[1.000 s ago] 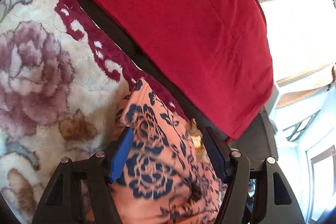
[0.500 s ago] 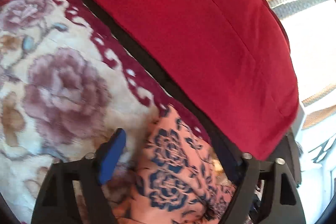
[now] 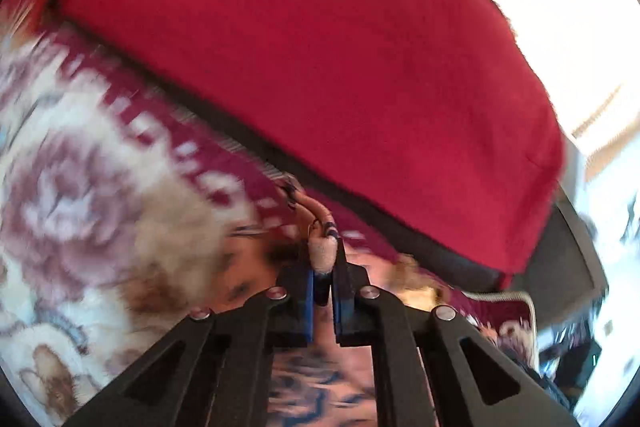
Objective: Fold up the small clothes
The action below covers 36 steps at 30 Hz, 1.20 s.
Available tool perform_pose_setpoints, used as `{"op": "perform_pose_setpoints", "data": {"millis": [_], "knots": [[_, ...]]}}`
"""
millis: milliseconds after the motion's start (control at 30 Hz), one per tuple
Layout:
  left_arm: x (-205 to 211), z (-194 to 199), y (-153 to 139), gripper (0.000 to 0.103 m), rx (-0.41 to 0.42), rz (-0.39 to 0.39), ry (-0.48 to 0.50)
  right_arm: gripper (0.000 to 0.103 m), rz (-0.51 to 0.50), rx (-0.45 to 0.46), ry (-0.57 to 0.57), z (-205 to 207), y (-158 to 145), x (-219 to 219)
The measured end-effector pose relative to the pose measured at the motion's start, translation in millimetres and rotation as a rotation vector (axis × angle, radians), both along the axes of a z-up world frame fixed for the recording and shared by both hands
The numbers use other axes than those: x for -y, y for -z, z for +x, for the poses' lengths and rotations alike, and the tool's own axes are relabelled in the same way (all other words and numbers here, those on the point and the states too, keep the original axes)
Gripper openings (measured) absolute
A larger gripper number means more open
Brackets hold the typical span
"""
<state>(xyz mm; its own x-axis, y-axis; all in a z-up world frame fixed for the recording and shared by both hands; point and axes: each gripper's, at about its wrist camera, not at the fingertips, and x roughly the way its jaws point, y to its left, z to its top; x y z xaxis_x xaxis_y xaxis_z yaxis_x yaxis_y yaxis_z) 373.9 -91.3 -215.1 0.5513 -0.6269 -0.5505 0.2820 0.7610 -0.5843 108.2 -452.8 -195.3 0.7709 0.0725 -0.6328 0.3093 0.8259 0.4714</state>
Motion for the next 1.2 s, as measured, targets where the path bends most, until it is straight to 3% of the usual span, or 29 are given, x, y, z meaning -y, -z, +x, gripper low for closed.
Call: {"op": "perform_pose_setpoints", "data": {"millis": [133, 300, 367, 400, 433, 533, 667, 767, 867, 1000, 1033, 1100, 1200], "knots": [[61.8, -46.7, -37.1, 0.006, 0.152, 0.038, 0.218, 0.074, 0.001, 0.015, 0.03, -6.5, -2.2, 9.1], [143.3, -115.7, -43.0, 0.009, 0.193, 0.119, 0.547, 0.074, 0.02, 0.043, 0.12, -20.5, -9.5, 34.0], [160.0, -134.8, -38.4, 0.025, 0.169, 0.186, 0.64, 0.074, 0.034, 0.058, 0.157, -28.0, -11.8, 48.0], [160.6, -137.8, -38.8, 0.04, 0.163, 0.205, 0.658, 0.074, 0.045, 0.064, 0.173, -32.0, -12.9, 54.8], [155.5, -137.2, -41.3, 0.055, 0.169, 0.207, 0.65, 0.074, 0.066, 0.075, 0.179, -36.0, -13.7, 62.0], [114.1, -116.3, -56.8, 0.078, 0.211, 0.148, 0.503, 0.075, 0.154, 0.071, 0.164, -40.2, -9.2, 76.4], [49.3, -68.4, -47.2, 0.078, 0.128, 0.123, 0.291, 0.077, 0.278, -0.033, 0.112, -30.7, 14.8, 80.4], [28.2, -45.2, -22.7, 0.078, 0.056, 0.225, 0.186, 0.077, 0.324, -0.139, 0.097, -22.2, 33.9, 81.0], [21.7, -38.0, 2.8, 0.078, 0.001, 0.305, 0.182, 0.077, 0.355, -0.198, 0.074, -16.9, 46.4, 77.2], [41.0, -40.8, 40.9, 0.078, -0.067, 0.428, 0.221, 0.075, 0.27, -0.254, 0.065, -1.2, 56.3, 57.9], [44.2, -43.0, 46.0, 0.078, -0.055, 0.457, 0.227, 0.071, 0.204, -0.27, 0.063, 3.3, 55.0, 47.9], [48.4, -44.0, 47.3, 0.078, -0.034, 0.481, 0.233, 0.017, 0.086, -0.299, 0.027, 12.8, 50.7, 32.1], [47.6, -45.2, 47.2, 0.078, -0.033, 0.479, 0.245, 0.008, -0.011, -0.268, 0.016, 12.0, 39.7, 19.1]]}}
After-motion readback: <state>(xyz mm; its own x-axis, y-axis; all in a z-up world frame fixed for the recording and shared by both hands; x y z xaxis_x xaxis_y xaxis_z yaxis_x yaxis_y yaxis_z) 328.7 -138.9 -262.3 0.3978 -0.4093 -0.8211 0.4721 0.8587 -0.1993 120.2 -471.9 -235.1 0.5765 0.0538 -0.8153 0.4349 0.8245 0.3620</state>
